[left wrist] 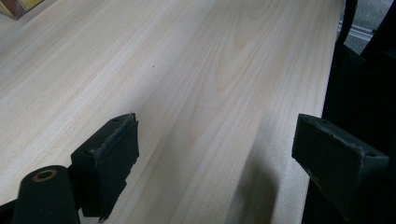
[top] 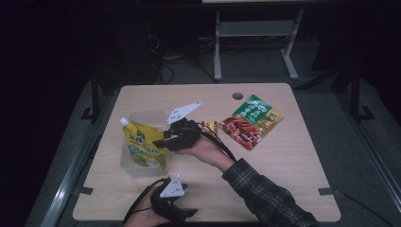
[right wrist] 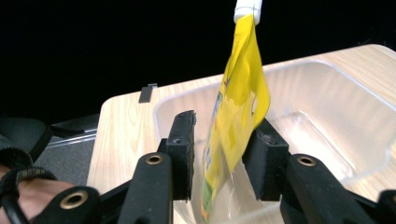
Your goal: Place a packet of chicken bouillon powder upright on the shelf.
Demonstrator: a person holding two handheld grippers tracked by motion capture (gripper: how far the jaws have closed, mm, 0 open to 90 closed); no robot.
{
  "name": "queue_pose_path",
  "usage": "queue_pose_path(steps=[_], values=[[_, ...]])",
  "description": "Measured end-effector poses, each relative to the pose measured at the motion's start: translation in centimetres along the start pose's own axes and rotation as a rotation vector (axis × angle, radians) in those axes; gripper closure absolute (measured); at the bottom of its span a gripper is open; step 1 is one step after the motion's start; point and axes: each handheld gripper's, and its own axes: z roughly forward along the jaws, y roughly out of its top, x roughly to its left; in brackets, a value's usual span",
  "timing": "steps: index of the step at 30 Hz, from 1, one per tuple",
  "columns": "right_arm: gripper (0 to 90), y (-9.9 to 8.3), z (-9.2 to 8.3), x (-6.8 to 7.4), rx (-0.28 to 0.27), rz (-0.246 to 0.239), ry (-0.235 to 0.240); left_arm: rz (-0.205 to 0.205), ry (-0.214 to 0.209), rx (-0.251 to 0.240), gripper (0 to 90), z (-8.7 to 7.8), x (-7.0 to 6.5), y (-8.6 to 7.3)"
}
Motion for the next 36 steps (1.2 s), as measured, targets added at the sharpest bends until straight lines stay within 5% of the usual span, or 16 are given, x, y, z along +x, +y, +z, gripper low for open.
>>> queue_pose_path(steps=[14,36], values=[[44.6,-2.3,-2.7,-1.1,-0.006,0.067,-0.043,-0.017,0.006,-0.014,14.2,-0.1,0.5,0.3],[35.9,-11.3,-10.3,-2.9,0.071,0.182,-0.264,-0.032,0.004,-0.029,14.2,1.1,1.9,2.1]])
